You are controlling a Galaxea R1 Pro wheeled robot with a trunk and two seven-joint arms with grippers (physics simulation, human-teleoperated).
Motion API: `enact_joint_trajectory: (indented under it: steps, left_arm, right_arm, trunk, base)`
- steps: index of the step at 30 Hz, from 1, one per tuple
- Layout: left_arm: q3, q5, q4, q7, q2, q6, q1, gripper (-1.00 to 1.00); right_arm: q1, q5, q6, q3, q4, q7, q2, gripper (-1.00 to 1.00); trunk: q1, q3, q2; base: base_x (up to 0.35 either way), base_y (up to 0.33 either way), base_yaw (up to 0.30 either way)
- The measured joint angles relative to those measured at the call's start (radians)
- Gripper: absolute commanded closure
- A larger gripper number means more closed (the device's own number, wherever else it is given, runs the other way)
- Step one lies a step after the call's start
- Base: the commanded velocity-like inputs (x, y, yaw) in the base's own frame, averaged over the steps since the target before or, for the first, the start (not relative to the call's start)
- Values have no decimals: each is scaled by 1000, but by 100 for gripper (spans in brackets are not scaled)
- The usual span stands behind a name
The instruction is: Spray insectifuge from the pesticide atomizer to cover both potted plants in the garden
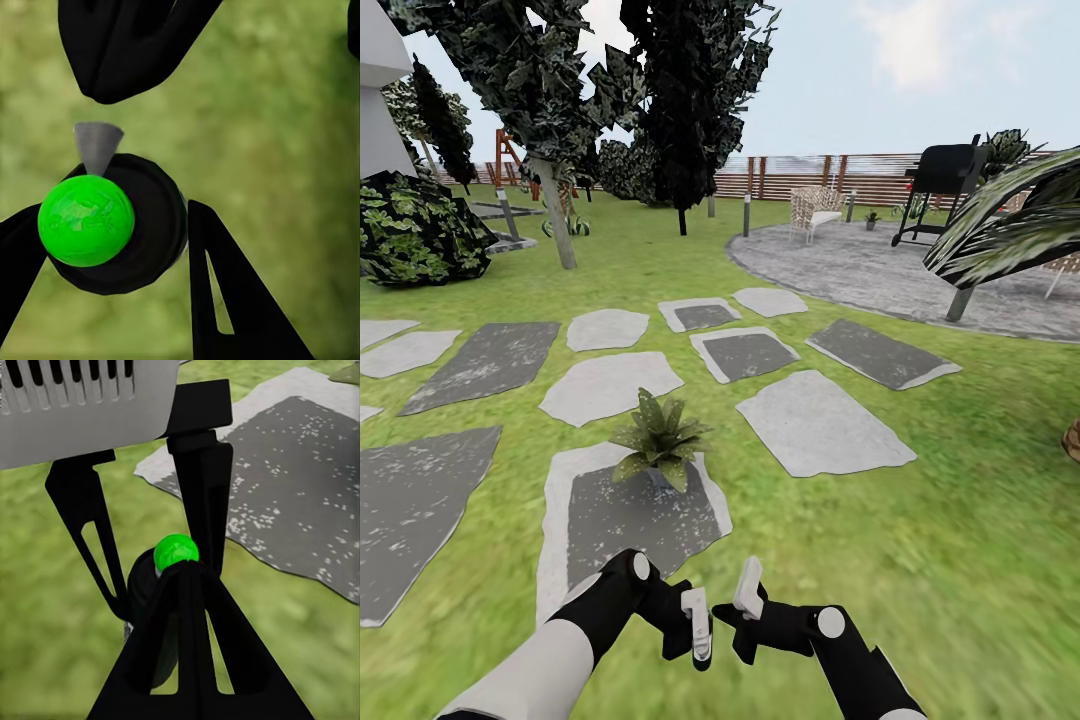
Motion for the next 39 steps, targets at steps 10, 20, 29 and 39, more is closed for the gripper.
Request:
enact_joint_trajectory:
  steps: [10, 20, 29, 39]
  left_arm:
    - [0, 15, 6, -3, -2, -4, 0, 100]
    - [0, 17, 10, -7, -2, -3, 0, 100]
    - [1, 38, 11, -7, -3, -4, 0, 100]
    - [1, 59, 12, -8, -2, -28, 0, 100]
  right_arm:
    - [0, 0, 0, 0, 0, -1, 0, 100]
    - [0, 0, 0, 0, 0, -1, 0, 100]
    - [0, 0, 0, 0, 1, -2, 0, 100]
    - [0, 0, 0, 0, 2, -1, 0, 100]
  trunk:
    - [0, 0, 0]
    - [0, 0, 0]
    - [0, 0, 0]
    - [0, 0, 0]
  base:
    - [0, 0, 0]
    - [0, 0, 0]
    - [0, 0, 0]
    - [0, 0, 0]
